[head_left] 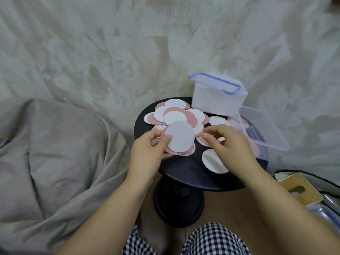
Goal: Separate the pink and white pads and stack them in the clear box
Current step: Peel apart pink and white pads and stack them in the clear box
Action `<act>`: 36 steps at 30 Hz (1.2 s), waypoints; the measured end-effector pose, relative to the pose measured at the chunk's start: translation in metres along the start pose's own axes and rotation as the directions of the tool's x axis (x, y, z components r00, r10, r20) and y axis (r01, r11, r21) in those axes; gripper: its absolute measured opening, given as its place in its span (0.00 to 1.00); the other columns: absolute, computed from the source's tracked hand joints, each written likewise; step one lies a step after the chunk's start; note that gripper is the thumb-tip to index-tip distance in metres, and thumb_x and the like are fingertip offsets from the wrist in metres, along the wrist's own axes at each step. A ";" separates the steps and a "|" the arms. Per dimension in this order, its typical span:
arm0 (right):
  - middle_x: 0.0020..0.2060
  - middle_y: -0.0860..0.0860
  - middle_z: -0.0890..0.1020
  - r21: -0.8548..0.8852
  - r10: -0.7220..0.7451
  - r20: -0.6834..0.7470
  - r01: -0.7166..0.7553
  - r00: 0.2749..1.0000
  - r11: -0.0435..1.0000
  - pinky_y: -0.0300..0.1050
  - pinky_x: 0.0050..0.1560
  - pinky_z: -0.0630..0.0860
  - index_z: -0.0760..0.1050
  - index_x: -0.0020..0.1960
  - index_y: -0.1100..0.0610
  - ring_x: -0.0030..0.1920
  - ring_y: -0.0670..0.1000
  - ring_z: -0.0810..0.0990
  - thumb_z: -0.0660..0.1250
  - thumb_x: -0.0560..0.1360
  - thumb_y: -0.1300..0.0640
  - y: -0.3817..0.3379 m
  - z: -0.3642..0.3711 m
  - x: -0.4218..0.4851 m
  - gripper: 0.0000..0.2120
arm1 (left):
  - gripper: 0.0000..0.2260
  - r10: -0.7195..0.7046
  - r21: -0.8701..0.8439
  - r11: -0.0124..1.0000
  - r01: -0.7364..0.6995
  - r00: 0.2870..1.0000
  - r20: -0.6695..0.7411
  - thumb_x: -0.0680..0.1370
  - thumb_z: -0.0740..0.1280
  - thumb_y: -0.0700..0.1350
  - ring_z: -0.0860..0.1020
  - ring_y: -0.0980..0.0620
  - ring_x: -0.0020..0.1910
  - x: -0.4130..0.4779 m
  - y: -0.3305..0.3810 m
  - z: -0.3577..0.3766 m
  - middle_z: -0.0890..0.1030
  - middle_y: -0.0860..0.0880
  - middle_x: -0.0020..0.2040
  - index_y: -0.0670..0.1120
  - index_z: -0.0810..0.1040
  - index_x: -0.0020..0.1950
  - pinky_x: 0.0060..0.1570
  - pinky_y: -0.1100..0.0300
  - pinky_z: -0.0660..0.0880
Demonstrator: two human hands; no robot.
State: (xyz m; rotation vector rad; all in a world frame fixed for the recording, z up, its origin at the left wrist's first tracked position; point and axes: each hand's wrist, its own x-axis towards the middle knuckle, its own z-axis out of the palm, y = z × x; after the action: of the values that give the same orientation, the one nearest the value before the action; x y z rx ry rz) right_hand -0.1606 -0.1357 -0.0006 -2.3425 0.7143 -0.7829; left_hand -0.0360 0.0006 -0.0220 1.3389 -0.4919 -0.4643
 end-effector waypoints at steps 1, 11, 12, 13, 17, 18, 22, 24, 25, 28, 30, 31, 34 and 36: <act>0.53 0.40 0.78 -0.119 -0.036 0.079 0.045 0.996 0.992 0.33 0.53 0.69 0.77 0.56 0.47 0.53 0.40 0.75 0.65 0.73 0.45 0.008 -0.007 -0.010 0.13 | 0.05 0.009 0.009 1.000 -0.009 1.000 -0.006 0.76 0.67 0.40 0.83 0.52 0.40 -0.001 -0.002 -0.001 0.85 0.51 0.36 0.49 0.79 0.44 0.36 0.61 0.79; 0.66 0.43 0.69 -0.210 -0.216 0.244 0.269 0.945 0.940 0.44 0.71 0.57 0.73 0.65 0.54 0.67 0.44 0.66 0.72 0.67 0.46 0.057 -0.010 -0.076 0.29 | 0.04 0.032 0.031 0.999 -0.033 0.998 0.056 0.76 0.67 0.40 0.83 0.51 0.42 -0.018 -0.015 0.008 0.85 0.48 0.39 0.49 0.79 0.44 0.40 0.60 0.80; 0.64 0.43 0.71 -0.198 -0.235 0.227 0.281 0.945 0.939 0.42 0.70 0.56 0.75 0.63 0.54 0.66 0.44 0.68 0.74 0.66 0.50 0.057 -0.009 -0.077 0.27 | 0.04 0.035 0.036 0.999 -0.037 0.998 0.060 0.76 0.67 0.40 0.83 0.51 0.42 -0.020 -0.015 0.007 0.85 0.48 0.40 0.49 0.80 0.45 0.40 0.60 0.80; 0.62 0.43 0.73 -0.186 -0.255 0.210 0.295 0.944 0.937 0.40 0.70 0.58 0.77 0.61 0.53 0.65 0.45 0.70 0.75 0.65 0.52 0.056 -0.008 -0.078 0.25 | 0.04 0.041 0.043 0.998 -0.043 0.997 0.062 0.76 0.67 0.40 0.83 0.51 0.42 -0.021 -0.015 0.006 0.85 0.48 0.40 0.49 0.80 0.45 0.40 0.60 0.80; 0.53 0.40 0.81 0.033 -0.218 0.073 0.216 0.973 0.976 0.33 0.62 0.69 0.80 0.54 0.52 0.59 0.39 0.76 0.70 0.70 0.54 0.041 -0.011 -0.083 0.13 | 0.05 0.061 0.107 0.992 -0.068 0.996 0.063 0.76 0.68 0.41 0.83 0.52 0.42 -0.024 -0.017 0.000 0.85 0.50 0.39 0.52 0.80 0.44 0.42 0.59 0.79; 0.49 0.35 0.82 0.103 -0.165 0.039 0.160 0.986 0.982 0.30 0.58 0.71 0.81 0.52 0.48 0.55 0.37 0.78 0.69 0.71 0.53 0.036 -0.013 -0.083 0.10 | 0.05 0.067 0.114 0.991 -0.074 0.996 0.063 0.75 0.68 0.41 0.83 0.52 0.41 -0.025 -0.016 0.000 0.85 0.50 0.39 0.52 0.80 0.44 0.43 0.58 0.79; 0.38 0.34 0.82 0.349 0.093 -0.116 -0.048 0.989 0.936 0.27 0.43 0.72 0.79 0.42 0.44 0.42 0.36 0.79 0.66 0.72 0.52 0.021 -0.018 -0.068 0.04 | 0.04 0.068 0.090 0.993 -0.077 0.993 0.100 0.76 0.67 0.41 0.83 0.51 0.41 -0.030 -0.014 0.008 0.85 0.50 0.39 0.50 0.80 0.45 0.44 0.57 0.80; 0.36 0.38 0.82 0.429 0.171 -0.151 -0.091 0.974 0.899 0.30 0.41 0.73 0.78 0.40 0.46 0.40 0.38 0.78 0.68 0.72 0.54 0.016 -0.015 -0.057 0.03 | 0.03 0.038 0.036 0.998 -0.044 0.991 0.132 0.76 0.67 0.40 0.83 0.52 0.41 -0.032 -0.013 0.014 0.85 0.50 0.39 0.48 0.79 0.47 0.42 0.58 0.80; 0.36 0.40 0.82 0.456 0.194 -0.160 -0.101 0.968 0.884 0.32 0.41 0.74 0.78 0.40 0.48 0.40 0.40 0.78 0.69 0.72 0.54 0.013 -0.011 -0.052 0.03 | 0.03 0.021 0.006 1.000 -0.022 0.989 0.144 0.76 0.67 0.40 0.83 0.51 0.41 -0.033 -0.012 0.017 0.85 0.49 0.39 0.47 0.79 0.47 0.42 0.57 0.80; 0.42 0.45 0.82 0.475 0.206 -0.195 -0.091 0.959 0.875 0.33 0.42 0.75 0.78 0.45 0.53 0.44 0.44 0.78 0.68 0.73 0.54 0.007 0.000 -0.042 0.03 | 0.05 0.008 -0.046 0.999 0.001 0.983 0.184 0.75 0.67 0.38 0.83 0.50 0.41 -0.034 -0.011 0.020 0.85 0.47 0.40 0.46 0.79 0.48 0.42 0.57 0.80; 0.45 0.43 0.81 0.453 0.177 -0.187 -0.075 0.966 0.888 0.28 0.42 0.72 0.77 0.50 0.52 0.44 0.38 0.78 0.67 0.74 0.55 0.004 0.009 -0.040 0.05 | 0.06 0.020 -0.020 1.000 -0.016 0.979 0.204 0.74 0.68 0.38 0.83 0.51 0.43 -0.035 -0.011 0.018 0.85 0.48 0.42 0.45 0.79 0.50 0.42 0.58 0.79; 0.47 0.39 0.80 0.426 0.146 -0.171 -0.060 0.974 0.903 0.25 0.43 0.71 0.76 0.51 0.49 0.45 0.34 0.77 0.66 0.75 0.55 0.002 0.013 -0.040 0.06 | 0.07 0.032 0.017 0.999 -0.037 0.978 0.208 0.74 0.68 0.38 0.83 0.51 0.44 -0.035 -0.012 0.016 0.85 0.48 0.43 0.46 0.79 0.50 0.44 0.58 0.79; 0.52 0.28 0.71 0.332 0.059 -0.120 -0.016 0.991 0.943 0.19 0.50 0.65 0.71 0.57 0.42 0.50 0.23 0.70 0.64 0.76 0.56 -0.002 0.025 -0.044 0.13 | 0.09 0.092 0.133 0.984 -0.118 0.978 0.188 0.74 0.69 0.40 0.82 0.55 0.48 -0.037 -0.014 0.011 0.85 0.52 0.46 0.51 0.79 0.51 0.50 0.56 0.78; 0.54 0.29 0.68 0.261 0.017 -0.091 0.008 0.996 0.965 0.18 0.53 0.62 0.67 0.64 0.43 0.53 0.24 0.67 0.63 0.77 0.57 -0.002 0.030 -0.044 0.18 | 0.10 0.171 0.178 0.964 -0.197 0.973 0.153 0.75 0.68 0.39 0.81 0.59 0.49 -0.039 -0.014 0.009 0.84 0.57 0.46 0.54 0.78 0.50 0.51 0.63 0.77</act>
State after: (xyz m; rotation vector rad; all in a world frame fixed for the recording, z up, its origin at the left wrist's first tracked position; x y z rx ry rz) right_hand -0.1705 -0.0963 -0.0358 -2.0779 0.6140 -0.9297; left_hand -0.0739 0.0136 -0.0367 1.4364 -0.7845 -0.3618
